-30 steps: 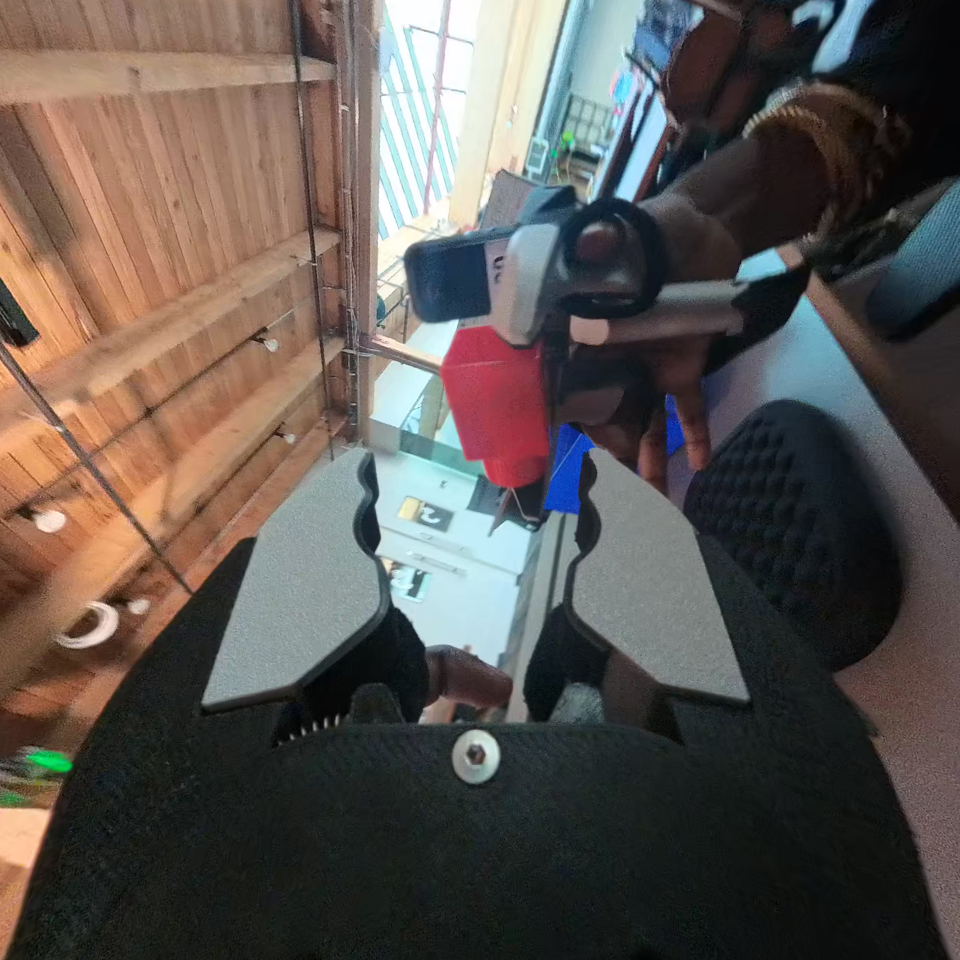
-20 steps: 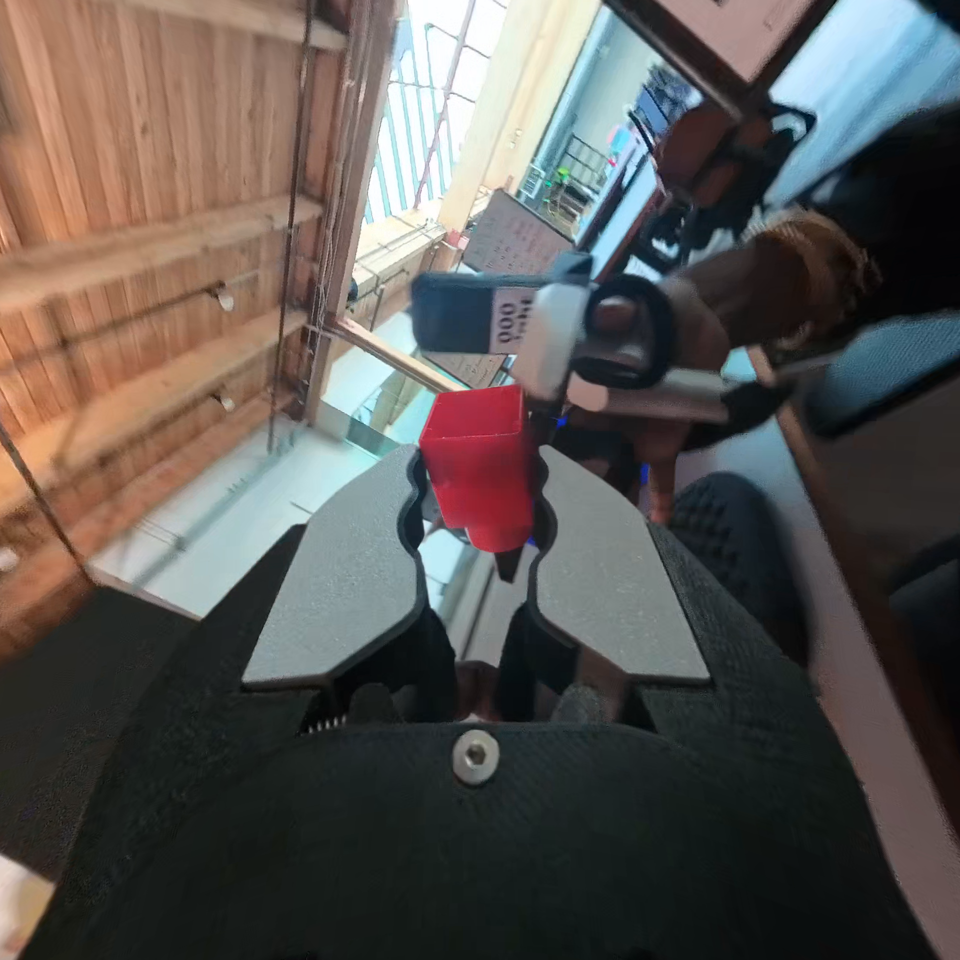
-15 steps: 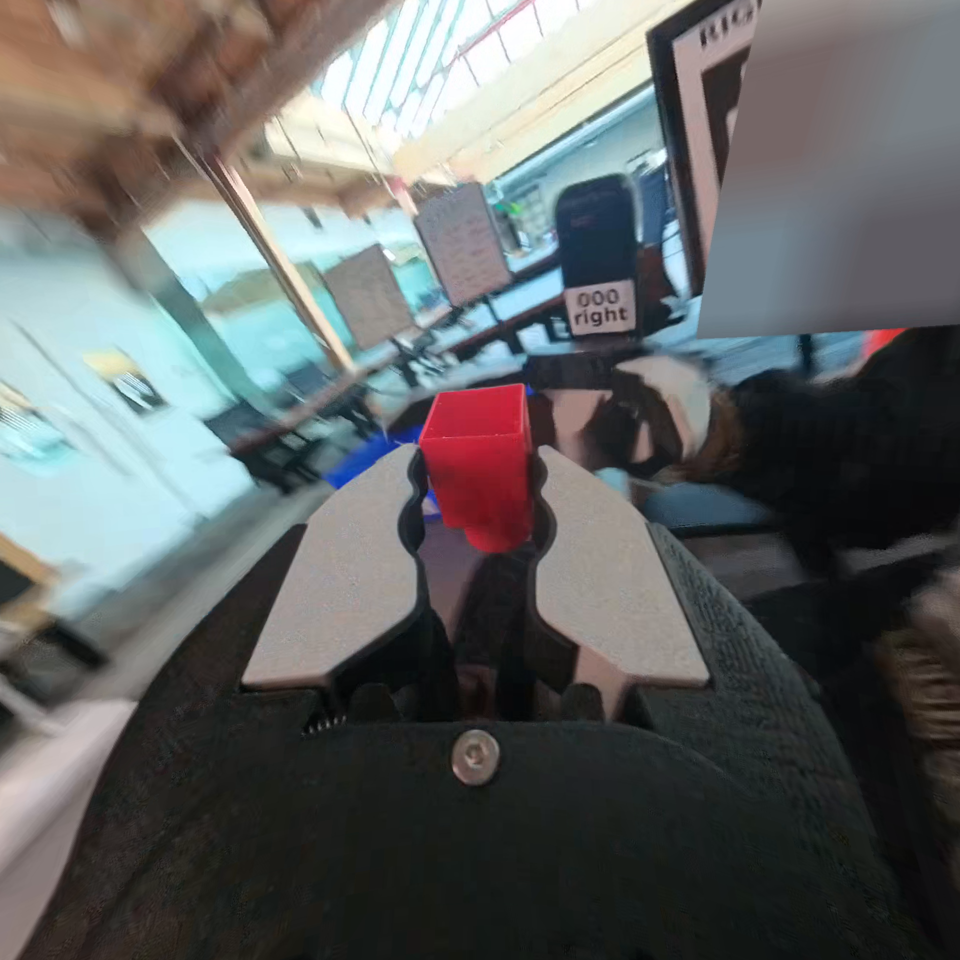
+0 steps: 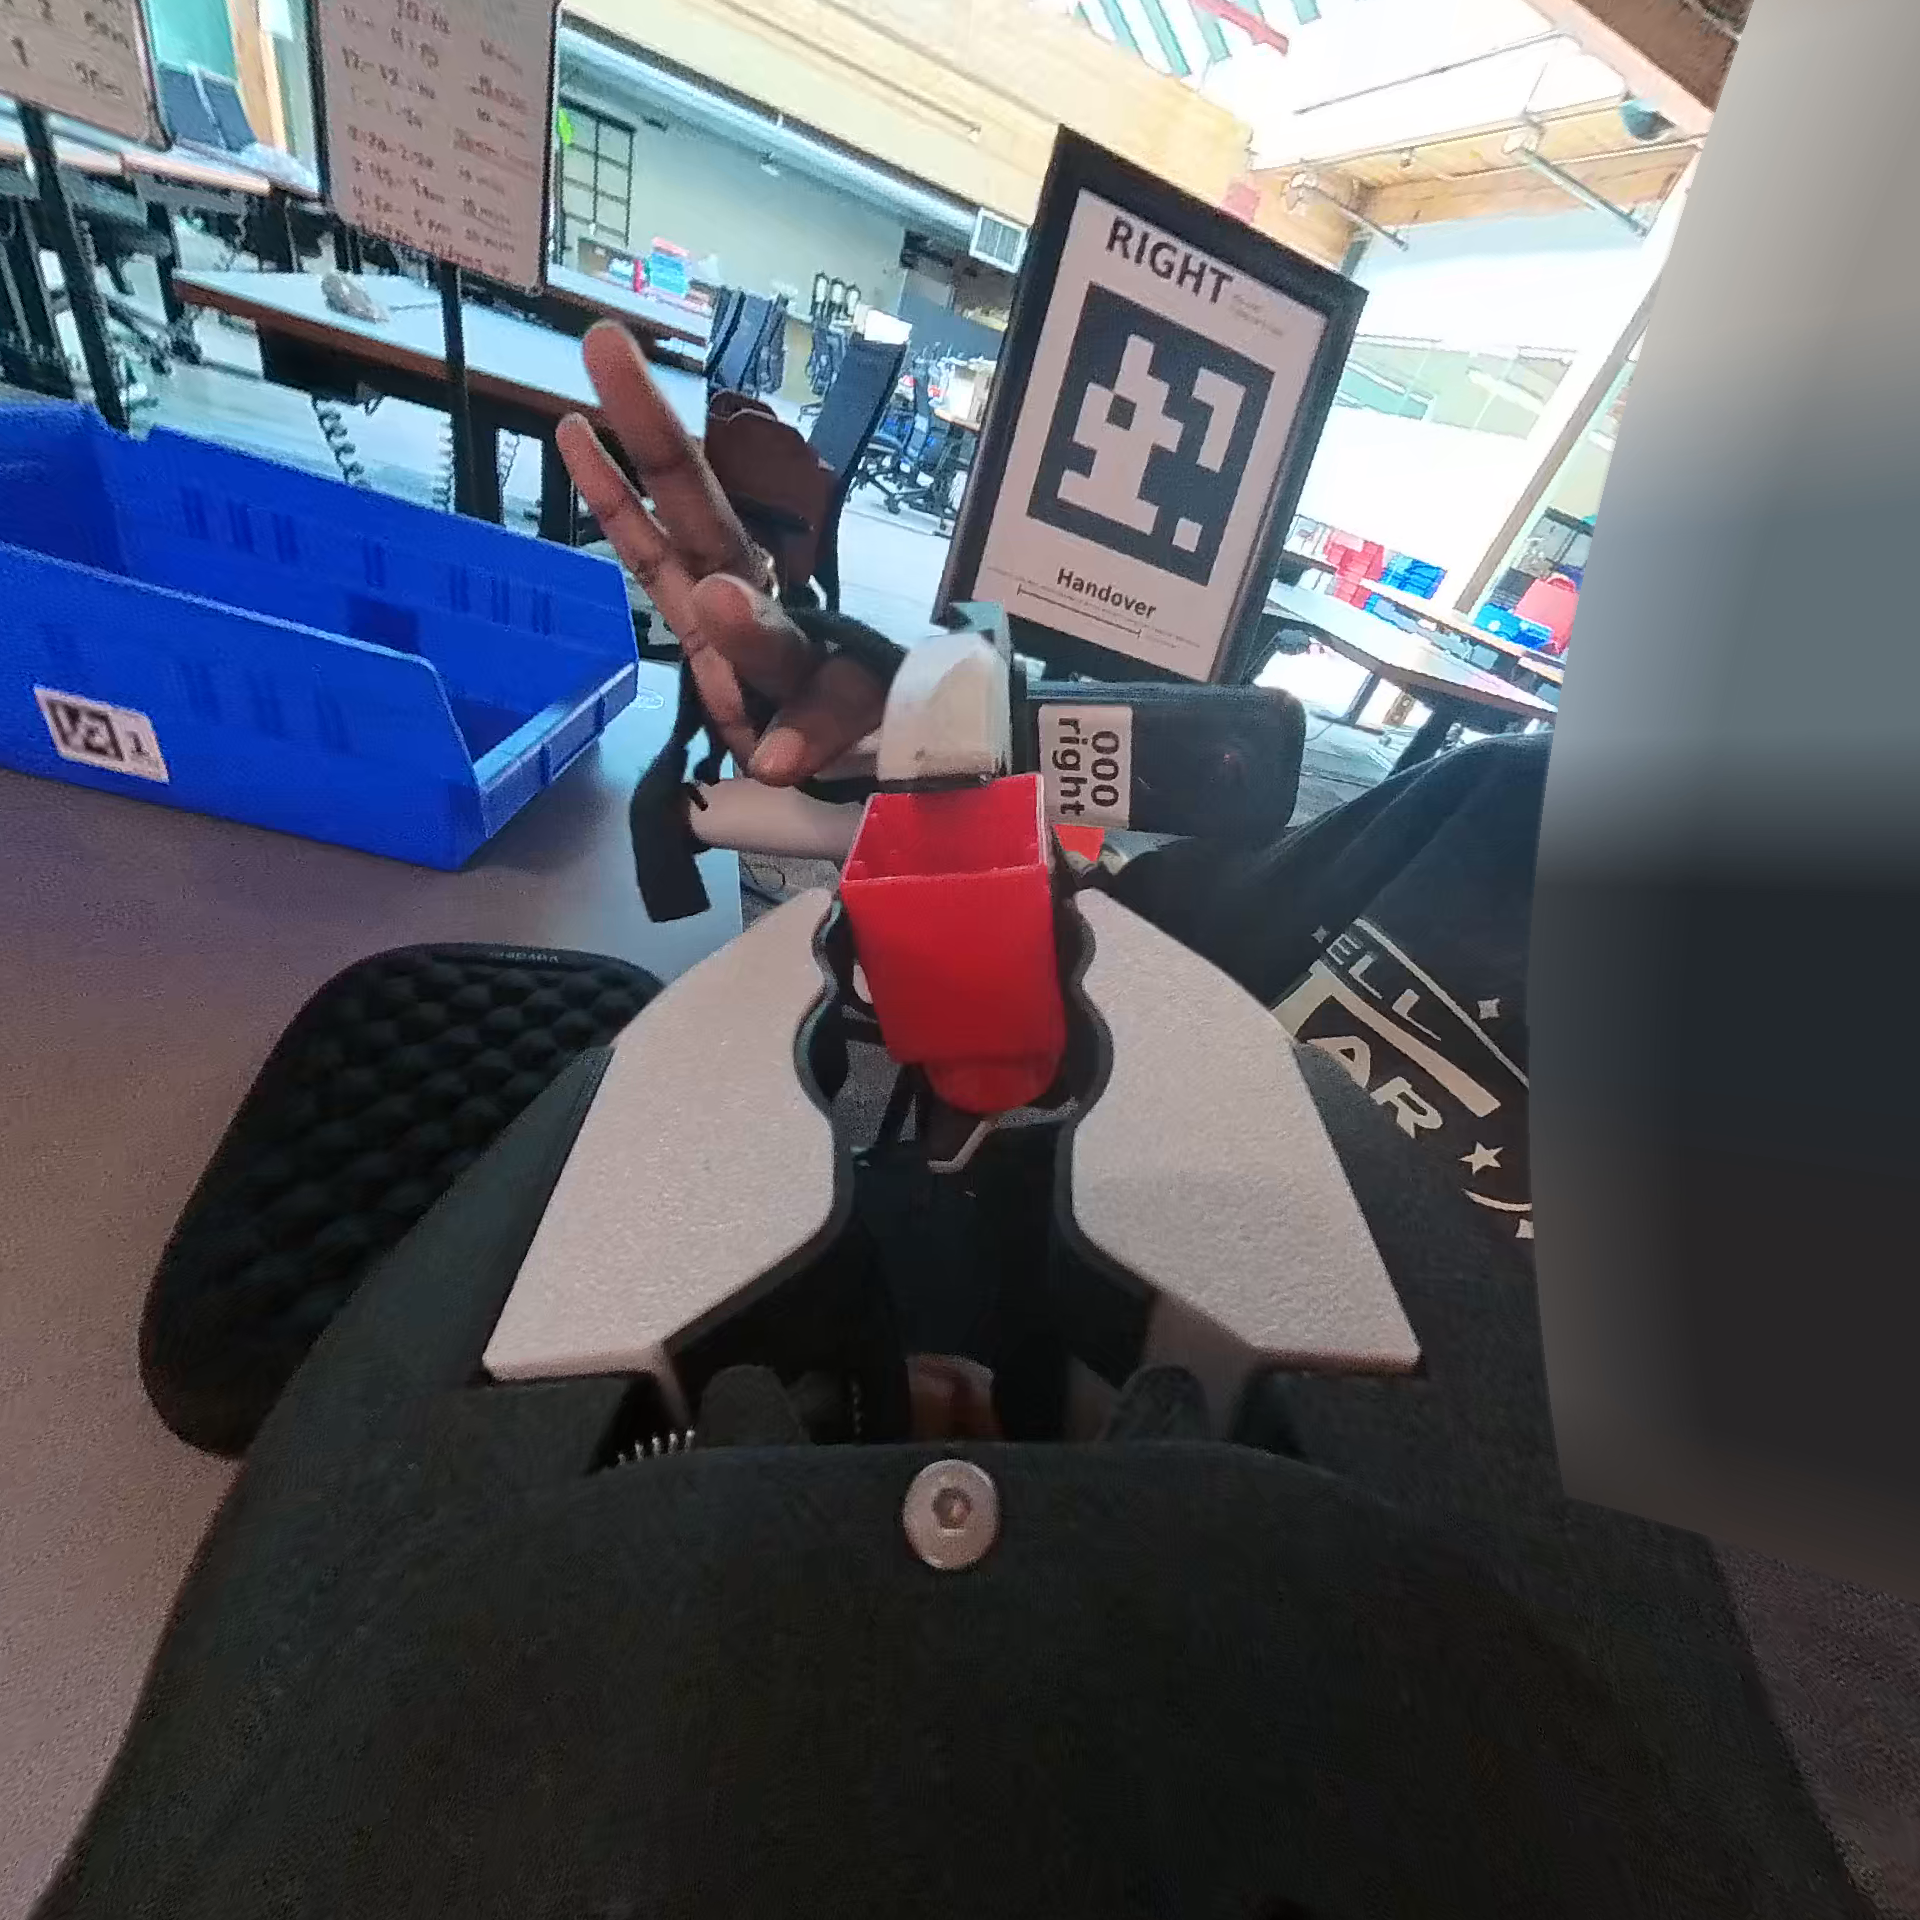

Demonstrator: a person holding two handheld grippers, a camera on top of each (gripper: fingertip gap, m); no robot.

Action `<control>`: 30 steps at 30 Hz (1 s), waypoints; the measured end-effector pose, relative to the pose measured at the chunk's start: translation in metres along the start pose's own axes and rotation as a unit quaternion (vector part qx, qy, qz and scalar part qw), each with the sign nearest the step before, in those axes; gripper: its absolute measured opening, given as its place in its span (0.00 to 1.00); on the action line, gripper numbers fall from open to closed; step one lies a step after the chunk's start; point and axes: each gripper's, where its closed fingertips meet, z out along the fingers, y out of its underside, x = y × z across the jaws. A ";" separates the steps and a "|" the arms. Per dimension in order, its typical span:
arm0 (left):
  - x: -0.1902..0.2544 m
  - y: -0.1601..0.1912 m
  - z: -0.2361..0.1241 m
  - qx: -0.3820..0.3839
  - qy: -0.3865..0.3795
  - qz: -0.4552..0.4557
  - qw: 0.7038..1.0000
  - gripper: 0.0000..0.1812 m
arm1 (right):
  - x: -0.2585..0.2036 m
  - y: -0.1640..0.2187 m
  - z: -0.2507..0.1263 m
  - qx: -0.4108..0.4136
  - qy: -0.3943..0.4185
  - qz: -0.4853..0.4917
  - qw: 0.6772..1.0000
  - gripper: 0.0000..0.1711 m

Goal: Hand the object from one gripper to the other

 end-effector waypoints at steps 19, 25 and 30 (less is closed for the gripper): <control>-0.019 -0.015 -0.004 -0.063 -0.296 0.714 0.631 0.29 | 0.006 -0.010 -0.001 0.013 -0.200 0.721 0.663 0.41; -0.023 -0.018 -0.005 -0.042 -0.281 0.568 0.772 0.21 | 0.024 -0.007 0.002 0.062 -0.117 0.645 0.753 0.55; -0.023 -0.015 -0.007 -0.009 -0.192 0.281 0.940 0.21 | 0.039 -0.010 -0.007 0.076 0.000 0.332 0.940 0.70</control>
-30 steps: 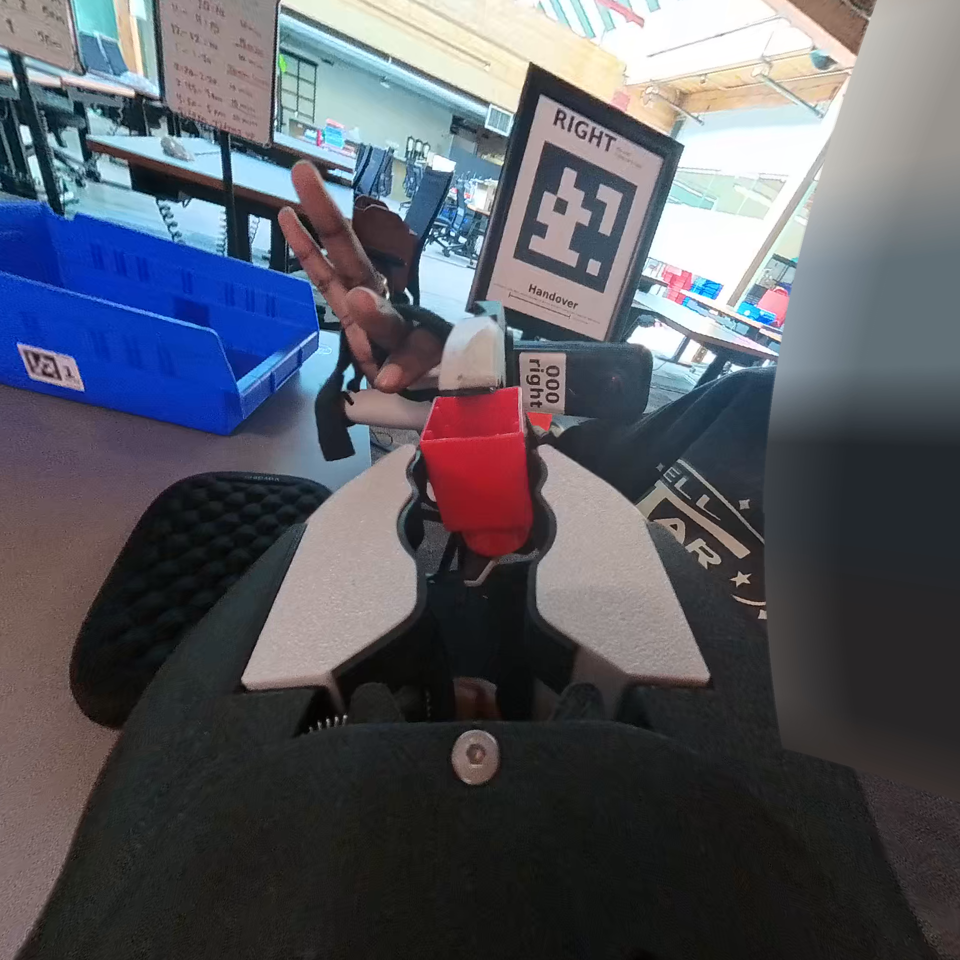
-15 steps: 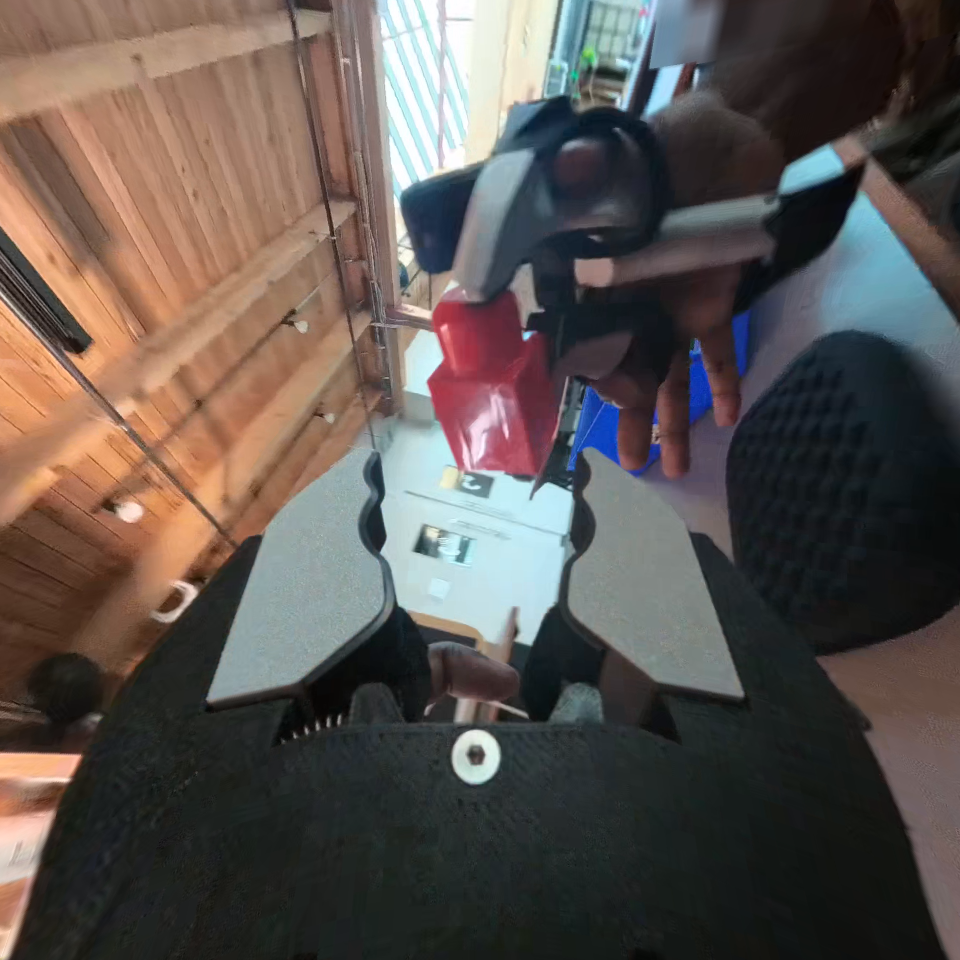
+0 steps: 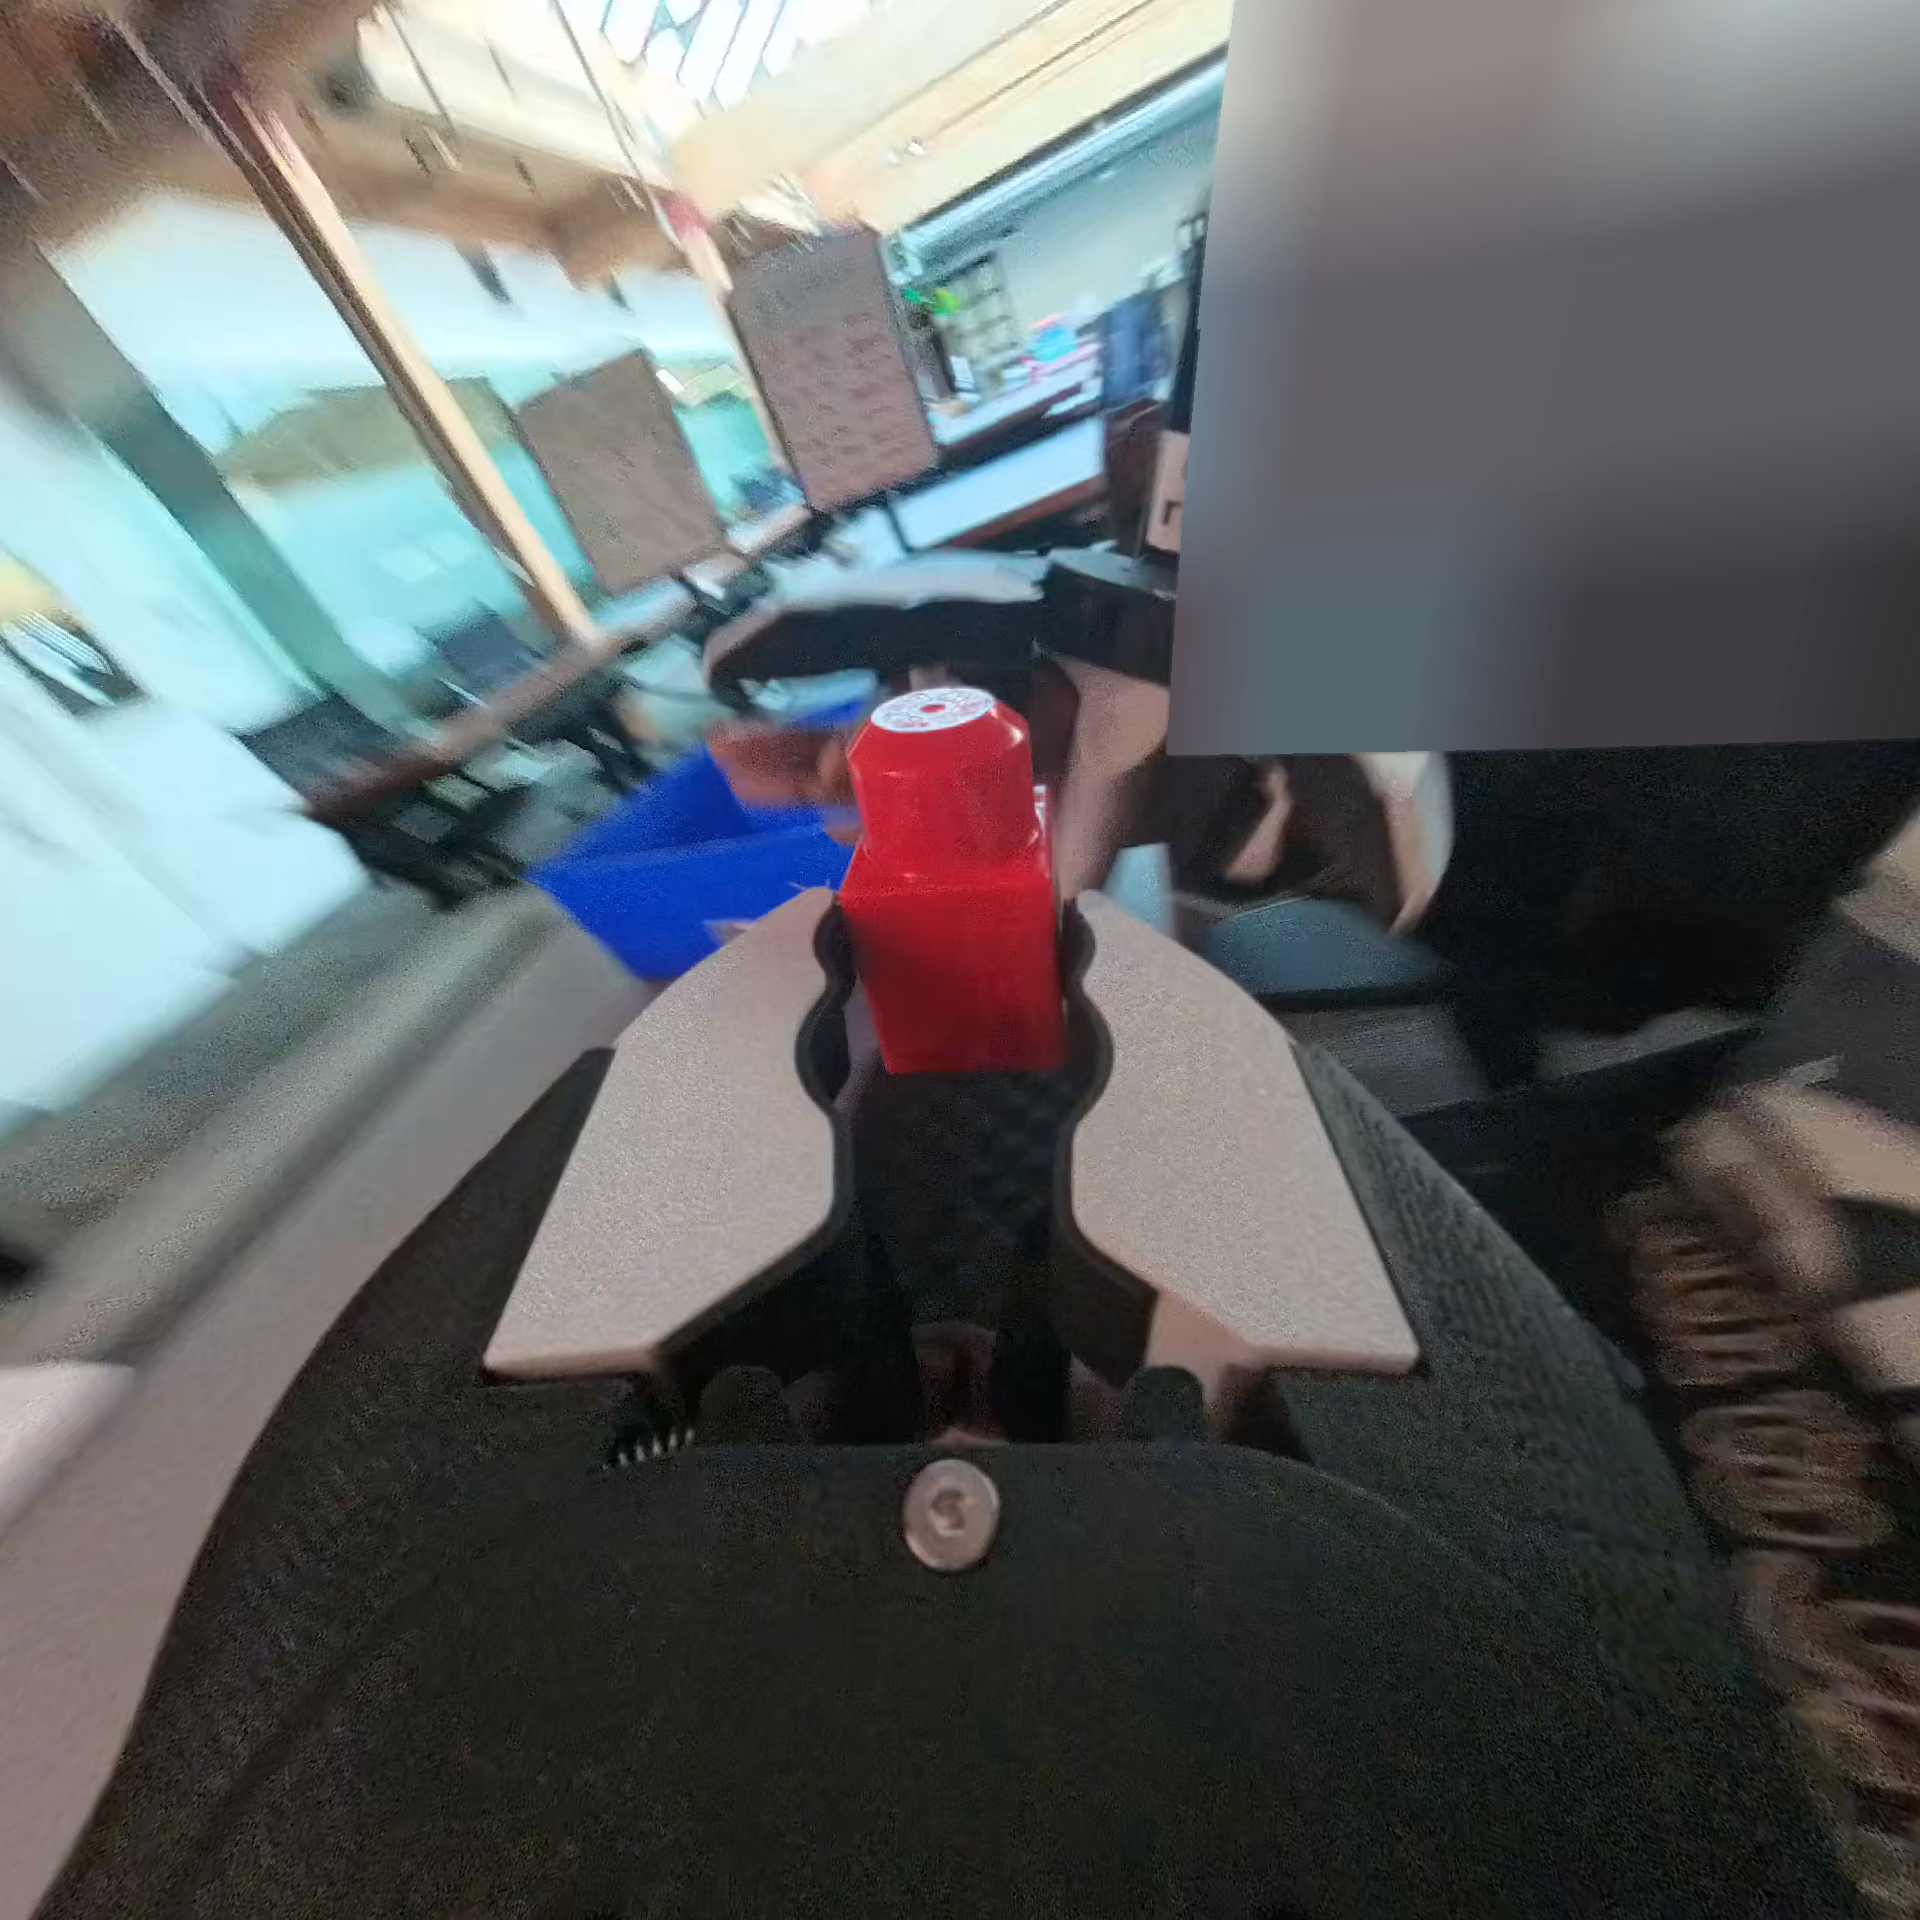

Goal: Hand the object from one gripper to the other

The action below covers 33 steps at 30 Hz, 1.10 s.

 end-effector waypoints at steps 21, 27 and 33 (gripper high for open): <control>0.044 0.001 -0.003 -0.008 0.227 -0.263 0.938 0.22 | -0.023 0.027 0.008 -0.084 0.004 -0.300 0.950 0.41; 0.009 -0.024 -0.018 0.125 0.055 0.022 0.990 0.40 | -0.012 0.015 0.004 -0.066 -0.023 0.006 0.998 0.41; -0.001 -0.010 -0.017 0.042 -0.083 0.368 0.925 0.43 | -0.008 0.010 0.003 -0.050 -0.087 0.384 0.918 0.41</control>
